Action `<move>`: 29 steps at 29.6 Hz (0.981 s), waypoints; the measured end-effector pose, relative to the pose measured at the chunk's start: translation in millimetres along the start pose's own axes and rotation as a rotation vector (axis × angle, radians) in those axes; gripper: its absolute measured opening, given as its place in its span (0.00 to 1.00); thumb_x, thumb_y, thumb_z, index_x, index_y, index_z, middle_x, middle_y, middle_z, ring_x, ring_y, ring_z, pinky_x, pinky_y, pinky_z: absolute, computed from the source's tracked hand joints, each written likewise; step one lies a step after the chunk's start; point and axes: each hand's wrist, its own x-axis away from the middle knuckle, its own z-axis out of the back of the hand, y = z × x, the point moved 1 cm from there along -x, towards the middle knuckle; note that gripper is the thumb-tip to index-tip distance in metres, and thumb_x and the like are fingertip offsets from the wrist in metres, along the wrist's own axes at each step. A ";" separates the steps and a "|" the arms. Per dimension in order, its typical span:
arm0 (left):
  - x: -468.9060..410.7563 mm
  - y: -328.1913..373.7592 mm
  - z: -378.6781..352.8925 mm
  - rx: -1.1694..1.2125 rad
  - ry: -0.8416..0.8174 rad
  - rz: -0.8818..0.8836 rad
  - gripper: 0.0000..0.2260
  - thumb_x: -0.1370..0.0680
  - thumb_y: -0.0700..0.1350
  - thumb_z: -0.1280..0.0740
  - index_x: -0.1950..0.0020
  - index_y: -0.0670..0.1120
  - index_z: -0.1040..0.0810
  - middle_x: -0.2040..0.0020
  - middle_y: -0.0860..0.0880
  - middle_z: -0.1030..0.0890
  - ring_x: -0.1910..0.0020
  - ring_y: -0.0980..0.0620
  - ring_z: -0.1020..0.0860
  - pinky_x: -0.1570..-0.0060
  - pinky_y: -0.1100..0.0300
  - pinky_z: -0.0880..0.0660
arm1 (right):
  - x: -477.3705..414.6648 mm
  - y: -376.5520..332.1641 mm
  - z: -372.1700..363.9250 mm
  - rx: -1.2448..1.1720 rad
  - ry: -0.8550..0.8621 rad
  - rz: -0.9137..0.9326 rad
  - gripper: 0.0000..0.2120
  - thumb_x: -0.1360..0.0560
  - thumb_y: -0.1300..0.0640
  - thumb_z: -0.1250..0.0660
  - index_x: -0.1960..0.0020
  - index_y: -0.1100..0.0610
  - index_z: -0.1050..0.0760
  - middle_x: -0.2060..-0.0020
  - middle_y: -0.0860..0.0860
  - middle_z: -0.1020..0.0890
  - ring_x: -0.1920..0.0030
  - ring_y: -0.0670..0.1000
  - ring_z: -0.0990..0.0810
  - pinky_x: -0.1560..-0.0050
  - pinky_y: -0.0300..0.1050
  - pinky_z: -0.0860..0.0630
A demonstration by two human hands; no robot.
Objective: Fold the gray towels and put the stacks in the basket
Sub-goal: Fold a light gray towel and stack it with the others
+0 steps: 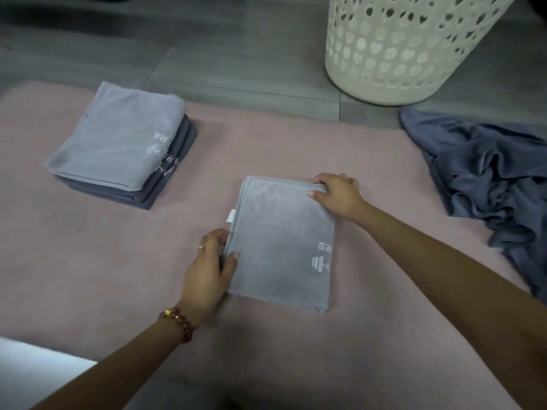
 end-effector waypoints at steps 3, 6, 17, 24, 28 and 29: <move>-1.7 0.6 -3.5 0.006 -0.002 0.042 0.17 0.23 0.50 0.36 0.36 0.52 0.34 0.43 0.56 0.30 0.52 0.55 0.27 0.57 0.58 0.31 | 1.5 9.3 -5.3 -0.112 0.025 -0.093 0.15 0.23 0.50 0.37 0.37 0.50 0.26 0.38 0.50 0.23 0.34 0.55 0.33 0.35 0.47 0.44; -3.5 1.8 -5.8 -0.101 0.017 0.051 0.19 0.25 0.55 0.39 0.37 0.48 0.31 0.45 0.51 0.28 0.49 0.51 0.28 0.52 0.53 0.28 | 5.1 12.7 -11.4 -0.219 0.119 -0.119 0.16 0.25 0.52 0.34 0.38 0.51 0.26 0.38 0.53 0.25 0.35 0.55 0.31 0.34 0.46 0.40; -35.1 19.6 8.5 -0.218 -0.520 0.140 0.42 0.31 0.52 0.28 0.26 0.47 0.51 0.35 0.45 0.35 0.41 0.42 0.27 0.49 0.55 0.29 | 92.3 -4.0 -33.6 -0.824 0.074 -0.312 0.37 0.28 0.65 0.31 0.30 0.57 0.52 0.49 0.51 0.26 0.55 0.50 0.24 0.50 0.48 0.25; -33.5 17.8 -3.0 0.099 -0.436 0.379 0.20 0.38 0.48 0.24 0.51 0.43 0.26 0.54 0.48 0.21 0.55 0.50 0.24 0.62 0.62 0.27 | 123.5 -14.8 -42.5 -0.862 -0.017 -0.042 0.34 0.30 0.74 0.33 0.32 0.51 0.41 0.41 0.45 0.30 0.49 0.33 0.26 0.51 0.29 0.27; -15.5 12.6 -5.3 0.086 -0.265 0.213 0.22 0.41 0.53 0.32 0.53 0.43 0.29 0.60 0.52 0.28 0.55 0.50 0.29 0.66 0.67 0.33 | 125.9 -21.7 -36.6 -0.844 -0.038 -0.016 0.26 0.30 0.76 0.34 0.40 0.53 0.30 0.41 0.45 0.27 0.44 0.40 0.27 0.50 0.23 0.31; -10.0 13.9 -2.9 0.154 -0.248 0.199 0.23 0.40 0.52 0.32 0.50 0.44 0.31 0.58 0.52 0.28 0.56 0.51 0.28 0.66 0.69 0.34 | 126.3 -22.9 -35.8 -0.870 -0.038 -0.032 0.26 0.30 0.76 0.35 0.41 0.53 0.29 0.41 0.47 0.27 0.45 0.41 0.26 0.49 0.24 0.30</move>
